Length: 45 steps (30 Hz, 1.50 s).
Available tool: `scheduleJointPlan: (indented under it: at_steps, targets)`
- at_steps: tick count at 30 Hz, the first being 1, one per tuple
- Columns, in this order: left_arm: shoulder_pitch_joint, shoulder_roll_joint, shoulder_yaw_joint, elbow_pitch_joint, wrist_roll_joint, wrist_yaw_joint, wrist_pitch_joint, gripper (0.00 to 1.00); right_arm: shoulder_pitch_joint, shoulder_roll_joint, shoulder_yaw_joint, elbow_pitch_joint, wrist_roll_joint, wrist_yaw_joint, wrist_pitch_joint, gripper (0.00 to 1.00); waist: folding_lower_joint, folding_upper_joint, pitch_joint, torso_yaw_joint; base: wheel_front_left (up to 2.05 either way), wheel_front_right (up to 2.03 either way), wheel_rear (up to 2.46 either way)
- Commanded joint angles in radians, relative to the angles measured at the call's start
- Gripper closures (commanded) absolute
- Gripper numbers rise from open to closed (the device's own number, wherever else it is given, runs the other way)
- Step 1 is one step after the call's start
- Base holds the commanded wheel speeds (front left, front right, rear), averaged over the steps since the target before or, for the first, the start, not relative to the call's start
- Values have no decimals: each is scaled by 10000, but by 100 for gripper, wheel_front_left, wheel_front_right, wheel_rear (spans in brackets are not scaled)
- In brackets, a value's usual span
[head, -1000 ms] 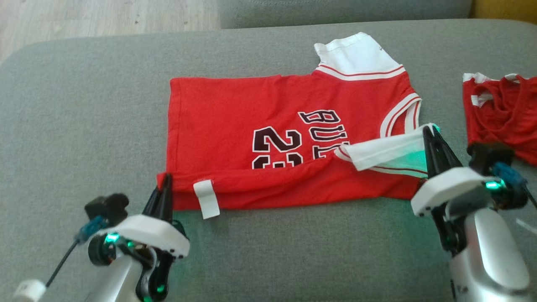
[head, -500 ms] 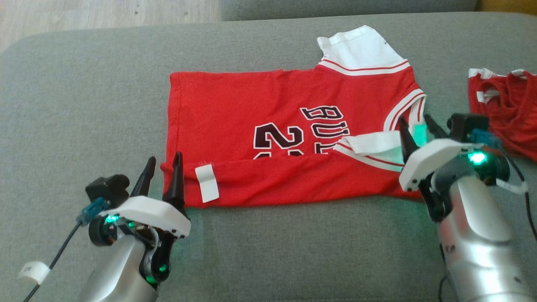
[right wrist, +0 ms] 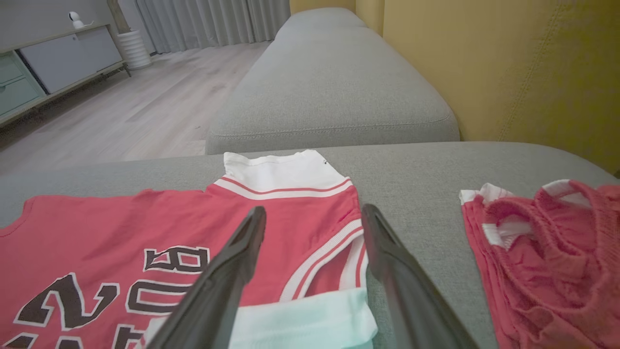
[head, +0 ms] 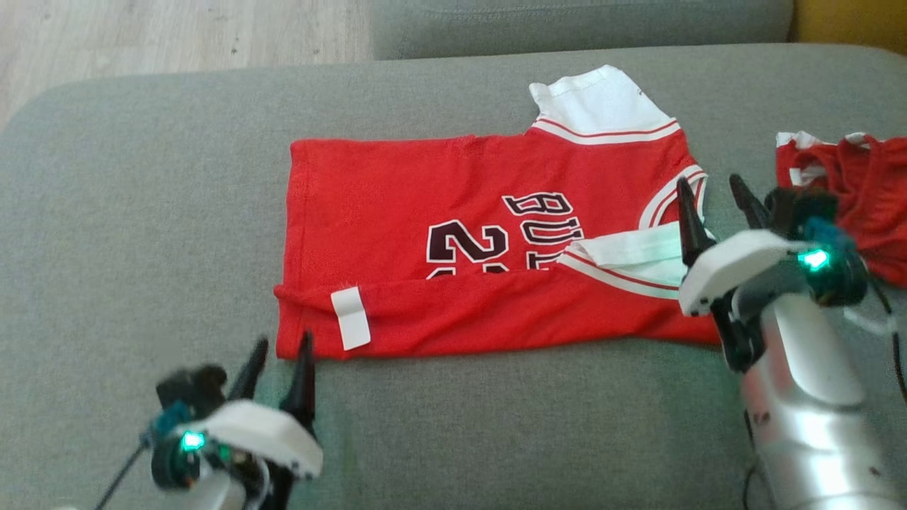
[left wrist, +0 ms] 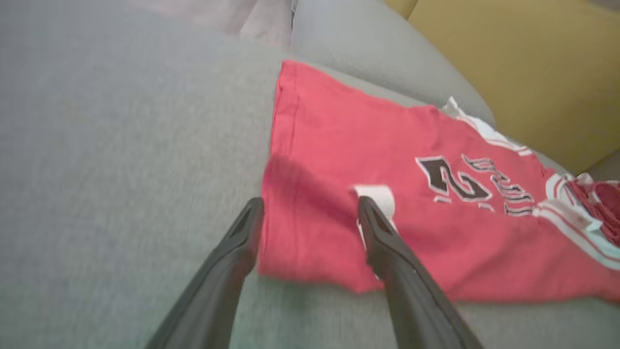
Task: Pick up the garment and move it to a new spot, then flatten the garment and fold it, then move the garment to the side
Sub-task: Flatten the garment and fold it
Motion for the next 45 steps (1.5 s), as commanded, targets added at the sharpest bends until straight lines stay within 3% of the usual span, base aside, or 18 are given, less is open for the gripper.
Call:
scheduleJointPlan:
  at_steps: [1, 12, 20, 21, 23, 25, 26, 34, 35, 36, 37, 38, 39, 45]
  targets:
    - [-101, 292, 329, -392, -58, 111, 60, 0, 142, -16, 263, -481, -3, -7, -131, 0, 1, -1, -55, -37, 0, 0, 0]
    - [148, 256, 829, -579, -716, 510, 345, 0, 2338, -16, 110, -2943, 141, -7, 485, 0, 1, -1, 225, -503, 0, 0, 0]
    - [-247, 135, 999, 96, -1161, 563, 797, 0, 2851, -16, 227, -3475, 283, -7, 1036, 0, 1, -1, 616, -758, 0, 0, 0]
    - [-281, 114, 979, 168, -1198, 536, 860, 14, 2846, -16, 232, -3458, 311, -7, 1076, 0, 1, -1, 651, -766, 0, 0, 0]
    - [-326, 74, 905, 261, -1240, 461, 966, 58, 2816, -16, 245, -3365, 347, -7, 1161, 0, 1, -1, 711, -768, 0, 0, 0]
    - [-373, 42, 850, 304, -1232, 408, 958, 94, 2772, -16, 269, -3199, 361, -7, 1311, 0, 1, -1, 762, -748, 0, 0, 0]
    - [-396, 26, 818, 316, -1217, 384, 943, 100, 2747, -16, 272, -3088, 409, -7, 1393, 0, 1, -1, 780, -724, 0, 0, 0]
    - [-540, -52, 728, 248, -1089, 258, 585, 100, 2627, -16, 377, -2187, 684, -7, 2166, 0, 1, -1, 789, -468, 0, 0, 0]
    - [-545, -51, 732, 215, -1080, 248, 532, 100, 2607, -16, 406, -2124, 815, -7, 2208, 21, 1, -1, 777, -449, 0, 0, 0]
    - [-545, -51, 736, 184, -1071, 238, 477, 100, 2586, -16, 422, -2087, 910, -7, 2222, 55, 1, -1, 760, -433, 0, 0, 0]
    - [-543, -49, 734, 155, -1055, 232, 422, 100, 2565, -16, 430, -2066, 977, -7, 2242, 67, 1, -1, 727, -417, 0, 0, 0]
    - [-538, -46, 734, 127, -1043, 232, 380, 100, 2541, -16, 431, -2070, 1031, -7, 2255, 91, 1, -1, 690, -405, 0, 0, 0]
    - [-533, -44, 737, 93, -1035, 224, 329, 100, 2519, -16, 433, -2113, 1083, -7, 2268, 100, 1, -1, 642, -397, 0, 0, 0]
    - [-549, 49, 763, -298, -976, 179, 114, 100, 2240, -16, 393, -2715, 1506, -7, 2582, 100, 1, -1, 325, -409, 0, 0, 0]
